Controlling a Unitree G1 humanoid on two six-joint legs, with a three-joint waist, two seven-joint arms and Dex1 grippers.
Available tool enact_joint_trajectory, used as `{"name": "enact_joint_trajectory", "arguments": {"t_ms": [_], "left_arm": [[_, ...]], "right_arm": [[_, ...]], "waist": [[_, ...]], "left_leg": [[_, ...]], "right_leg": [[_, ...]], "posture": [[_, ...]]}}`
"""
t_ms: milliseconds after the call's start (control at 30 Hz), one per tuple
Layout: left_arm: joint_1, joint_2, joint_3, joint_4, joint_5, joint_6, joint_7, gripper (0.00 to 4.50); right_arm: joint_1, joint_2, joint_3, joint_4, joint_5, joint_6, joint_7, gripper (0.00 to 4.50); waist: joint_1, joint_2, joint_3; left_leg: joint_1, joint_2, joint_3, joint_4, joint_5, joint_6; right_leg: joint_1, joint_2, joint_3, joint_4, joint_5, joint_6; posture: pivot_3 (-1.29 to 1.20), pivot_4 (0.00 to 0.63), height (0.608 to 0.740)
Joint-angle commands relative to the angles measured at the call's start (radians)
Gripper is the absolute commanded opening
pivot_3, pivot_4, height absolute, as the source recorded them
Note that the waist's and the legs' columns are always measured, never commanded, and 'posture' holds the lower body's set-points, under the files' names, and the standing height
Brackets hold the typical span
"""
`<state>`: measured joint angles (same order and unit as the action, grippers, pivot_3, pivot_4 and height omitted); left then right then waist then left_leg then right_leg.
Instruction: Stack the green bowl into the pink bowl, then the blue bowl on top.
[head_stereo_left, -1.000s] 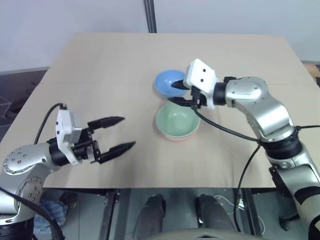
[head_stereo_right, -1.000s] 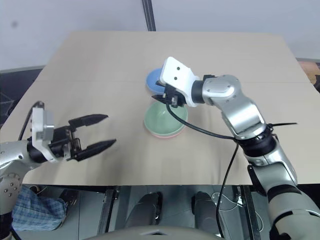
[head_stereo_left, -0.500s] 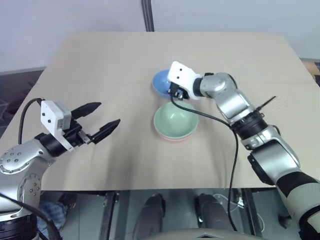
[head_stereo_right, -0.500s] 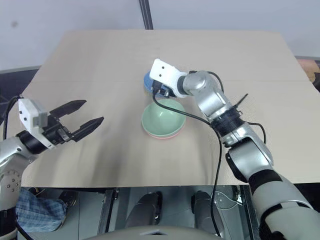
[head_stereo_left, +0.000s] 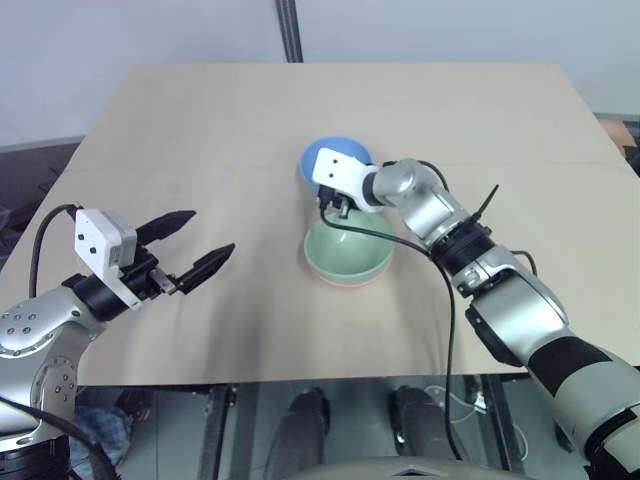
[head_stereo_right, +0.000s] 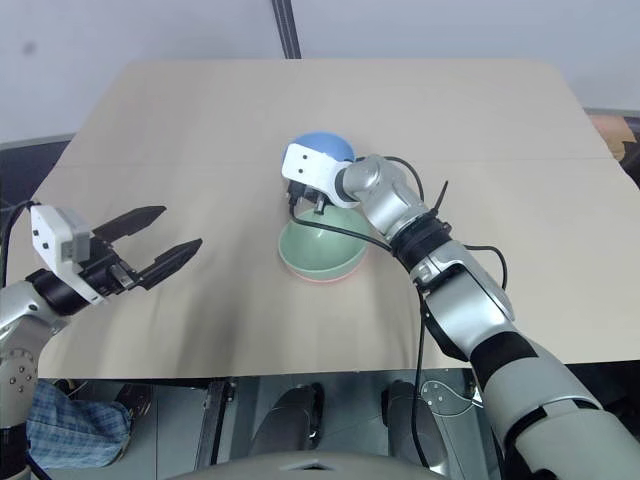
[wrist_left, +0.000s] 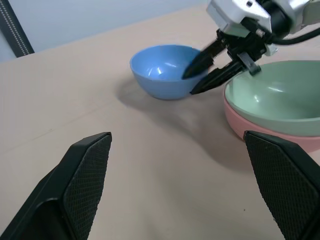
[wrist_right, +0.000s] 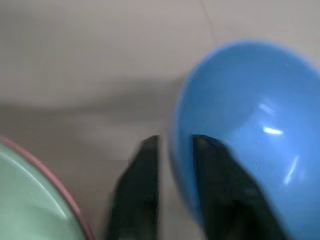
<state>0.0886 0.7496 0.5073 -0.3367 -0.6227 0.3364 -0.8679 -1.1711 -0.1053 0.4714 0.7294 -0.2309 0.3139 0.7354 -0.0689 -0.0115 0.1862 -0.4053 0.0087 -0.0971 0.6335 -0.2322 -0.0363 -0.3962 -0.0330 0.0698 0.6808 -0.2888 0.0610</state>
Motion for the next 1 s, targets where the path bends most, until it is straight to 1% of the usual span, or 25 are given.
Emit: {"name": "enact_joint_trajectory", "arguments": {"t_ms": [33,200,300,367,467,567,767,900,1000], "left_arm": [[0.003,0.004,0.035,-0.031,-0.006,-0.023,0.002,4.5],[-0.003,0.002,0.024,-0.024,-0.003,-0.029,0.001,4.5],[-0.008,0.001,0.019,-0.022,-0.006,-0.04,-0.008,4.5],[-0.008,-0.005,0.018,-0.035,-0.024,-0.044,-0.018,4.5],[-0.005,-0.014,0.018,-0.066,-0.049,-0.037,-0.022,4.5],[-0.006,-0.017,0.015,-0.084,-0.065,-0.036,-0.031,4.5],[-0.008,-0.01,0.0,-0.09,-0.093,-0.039,-0.078,4.5],[-0.016,0.005,-0.011,-0.091,-0.115,-0.022,-0.112,4.5],[-0.026,0.027,-0.029,-0.07,-0.108,-0.021,-0.153,4.5]], "right_arm": [[-0.037,0.011,-0.02,-0.017,-0.008,-0.025,-0.002,0.03],[-0.034,0.009,-0.032,-0.038,-0.009,-0.038,-0.002,0.03],[-0.027,-0.018,-0.048,-0.125,0.009,-0.075,0.028,0.03],[-0.007,-0.061,-0.049,-0.222,0.027,-0.094,0.093,0.03],[0.037,-0.13,-0.059,-0.37,0.07,-0.096,0.195,0.03],[0.098,-0.201,-0.086,-0.549,0.141,-0.104,0.29,0.03],[0.242,-0.358,-0.12,-0.855,0.262,-0.03,0.433,0.03],[0.327,-0.451,-0.112,-0.992,0.308,0.026,0.496,0.03],[0.349,-0.485,-0.097,-1.029,0.313,0.041,0.515,0.03]], "waist": [[0.0,0.0,0.0],[-0.001,0.0,0.0],[-0.001,0.0,0.0],[0.0,0.0,0.0],[0.002,0.0,0.0],[0.005,-0.001,0.0],[0.002,0.0,0.0],[0.006,-0.001,0.0],[0.004,0.0,0.0]], "left_leg": [[0.0,0.0,0.0,0.0,0.0,0.0],[0.0,0.0,0.0,0.0,0.0,0.0],[-0.001,0.0,0.0,0.0,0.0,0.0],[-0.002,0.0,0.0,0.0,0.0,0.0],[-0.01,0.0,-0.002,0.002,0.0,0.0],[-0.011,0.0,-0.002,0.002,0.0,0.0],[-0.01,0.0,-0.002,0.002,0.0,0.0],[-0.009,0.0,-0.002,0.004,0.0,0.0],[-0.009,0.0,-0.002,0.006,0.0,0.0]], "right_leg": [[0.0,0.0,0.0,0.0,0.0,0.0],[0.0,0.0,0.0,0.0,0.0,0.0],[0.0,0.0,0.0,0.0,0.0,0.0],[-0.002,0.0,0.0,0.0,0.0,0.0],[-0.008,0.0,-0.002,0.001,0.0,0.0],[-0.008,-0.001,-0.002,0.0,0.0,0.0],[-0.008,-0.001,-0.002,0.001,0.0,0.0],[-0.007,-0.001,-0.002,0.002,0.0,0.0],[-0.007,-0.001,-0.002,0.004,0.0,0.0]], "posture": [[0.0,0.15,0.74],[0.0,0.15,0.74],[0.0,0.15,0.74],[0.0,0.15,0.74],[0.0,0.15,0.74],[0.0,0.15,0.74],[0.0,0.15,0.74],[0.0,0.15,0.74],[0.0,0.15,0.74]]}}
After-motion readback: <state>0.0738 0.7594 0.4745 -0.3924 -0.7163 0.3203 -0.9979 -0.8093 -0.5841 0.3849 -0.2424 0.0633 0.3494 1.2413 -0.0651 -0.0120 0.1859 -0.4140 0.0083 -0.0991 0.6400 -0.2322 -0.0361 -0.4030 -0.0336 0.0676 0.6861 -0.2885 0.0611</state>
